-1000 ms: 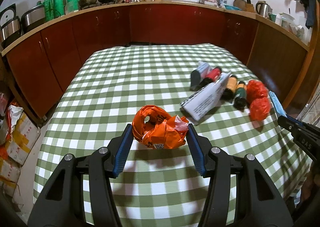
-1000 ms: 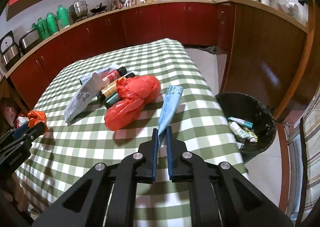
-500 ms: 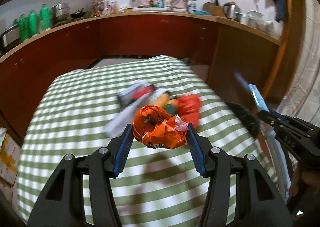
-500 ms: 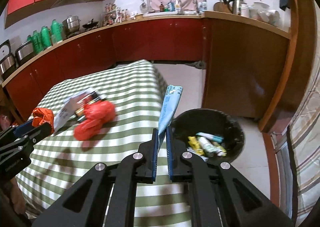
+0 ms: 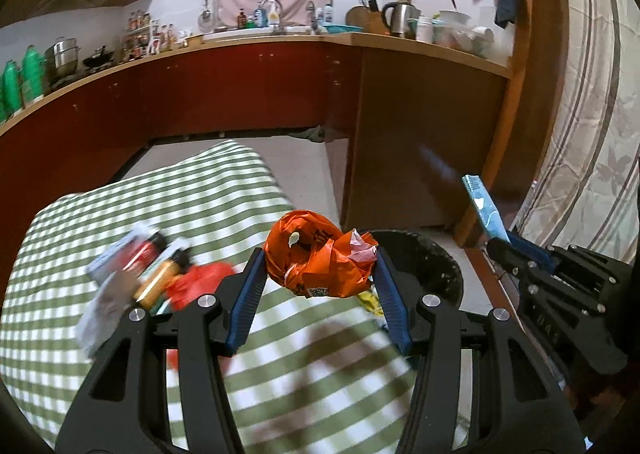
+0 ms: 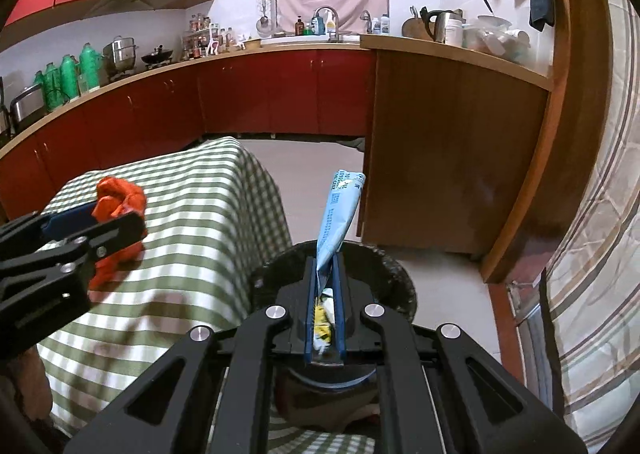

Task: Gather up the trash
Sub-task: 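Carry the orange bag with the left tool while the right tool carries the blue tube to the bin, then open both tools over the black bin, dropping the bag and tube, then move both open tools back over the table trash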

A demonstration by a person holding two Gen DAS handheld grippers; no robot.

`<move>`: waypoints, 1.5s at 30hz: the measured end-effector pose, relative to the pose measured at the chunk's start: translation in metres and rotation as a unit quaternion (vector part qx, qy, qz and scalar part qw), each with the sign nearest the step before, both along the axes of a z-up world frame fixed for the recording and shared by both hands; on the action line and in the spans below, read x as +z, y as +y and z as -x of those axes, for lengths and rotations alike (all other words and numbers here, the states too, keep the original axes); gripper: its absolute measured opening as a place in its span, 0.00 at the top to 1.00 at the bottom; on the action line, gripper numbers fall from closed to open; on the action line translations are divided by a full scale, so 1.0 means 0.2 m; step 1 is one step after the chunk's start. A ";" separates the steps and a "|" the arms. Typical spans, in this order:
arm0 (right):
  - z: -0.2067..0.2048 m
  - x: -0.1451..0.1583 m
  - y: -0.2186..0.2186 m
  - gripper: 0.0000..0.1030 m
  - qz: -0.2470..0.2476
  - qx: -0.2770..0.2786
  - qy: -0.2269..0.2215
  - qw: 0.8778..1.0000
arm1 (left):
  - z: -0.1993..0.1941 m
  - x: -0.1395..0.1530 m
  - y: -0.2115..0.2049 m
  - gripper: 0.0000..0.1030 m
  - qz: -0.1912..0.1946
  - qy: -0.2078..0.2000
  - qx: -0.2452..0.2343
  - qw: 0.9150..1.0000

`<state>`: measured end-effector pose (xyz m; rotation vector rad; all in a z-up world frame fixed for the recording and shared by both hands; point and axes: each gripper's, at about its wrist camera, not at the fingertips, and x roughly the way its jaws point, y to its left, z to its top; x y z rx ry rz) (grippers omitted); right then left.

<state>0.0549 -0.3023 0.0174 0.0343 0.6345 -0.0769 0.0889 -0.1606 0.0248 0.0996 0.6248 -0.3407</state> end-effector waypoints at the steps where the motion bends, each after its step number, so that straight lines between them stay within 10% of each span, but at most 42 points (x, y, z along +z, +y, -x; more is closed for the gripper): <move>1: -0.01 -0.01 -0.01 0.92 0.000 -0.001 0.000 1.000 | -0.01 -0.01 -0.03 0.49 -0.002 0.000 -0.002 1.000; 22: -0.23 -0.19 -0.22 0.89 -0.033 -0.001 0.013 0.999 | -0.43 -0.24 -0.51 0.43 -0.070 0.064 0.019 0.995; 45: -0.04 -0.03 0.01 0.32 -0.029 -0.024 -0.020 0.999 | -0.23 -0.08 -0.12 0.36 -0.034 0.048 0.046 0.997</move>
